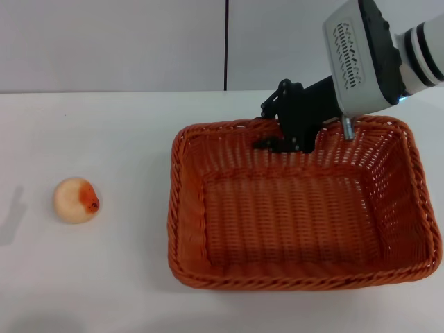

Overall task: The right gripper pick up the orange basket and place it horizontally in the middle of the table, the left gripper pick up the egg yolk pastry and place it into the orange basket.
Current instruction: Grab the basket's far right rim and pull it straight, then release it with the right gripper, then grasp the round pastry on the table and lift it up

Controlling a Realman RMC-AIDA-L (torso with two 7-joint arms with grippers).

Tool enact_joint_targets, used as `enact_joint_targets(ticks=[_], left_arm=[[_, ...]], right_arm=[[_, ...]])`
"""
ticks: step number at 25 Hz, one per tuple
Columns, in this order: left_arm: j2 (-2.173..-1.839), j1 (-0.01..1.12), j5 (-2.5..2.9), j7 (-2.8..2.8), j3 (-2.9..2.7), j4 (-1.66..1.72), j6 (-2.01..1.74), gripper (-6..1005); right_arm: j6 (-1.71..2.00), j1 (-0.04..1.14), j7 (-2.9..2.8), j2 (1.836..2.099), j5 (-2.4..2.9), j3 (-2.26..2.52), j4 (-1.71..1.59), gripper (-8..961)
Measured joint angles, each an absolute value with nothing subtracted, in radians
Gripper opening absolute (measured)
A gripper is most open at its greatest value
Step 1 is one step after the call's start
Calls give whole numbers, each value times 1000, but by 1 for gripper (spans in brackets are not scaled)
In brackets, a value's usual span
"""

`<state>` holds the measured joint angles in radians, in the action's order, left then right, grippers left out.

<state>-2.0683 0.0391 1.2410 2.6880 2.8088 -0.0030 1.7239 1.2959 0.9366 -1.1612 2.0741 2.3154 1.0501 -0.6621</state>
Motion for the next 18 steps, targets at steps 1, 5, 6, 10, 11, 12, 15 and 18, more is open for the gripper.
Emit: enact_joint_targets(ticks=[1,5,6,10,11,12,15,18], left_arm=[[-2068,39,1241,2688,2809,-3,1724,794],[-2068,41,1241,2689,2809,-3,1720,793],[-2068,41,1241,2689,2809,-4,1720,793],[-2068,44,1241,2689,2809,-8,1718,793],[-2067,45,1241,2689,2808,-9,1717,793],[-2066,45,1242,2689,2804,-14,1717,793],[-2062,47,1243,2675,2741,-59,1706,793],[-2060,48,1244,2609,2631,-162,1657,793]], right_arm=[[1296,937,-1161,2075,2314,1050,-660,193],[1295,932,-1161,2075,2301,1051,-659,367],[1295,929,-1161,2075,2296,1051,-661,411],[1298,910,-1161,2075,2269,1046,-688,433],[1304,897,-1161,2076,2250,1044,-707,438],[1310,881,-1163,2075,2222,1043,-729,444],[1357,801,-1180,2073,2089,1037,-835,455],[1426,682,-1250,2073,1892,1031,-975,455]])
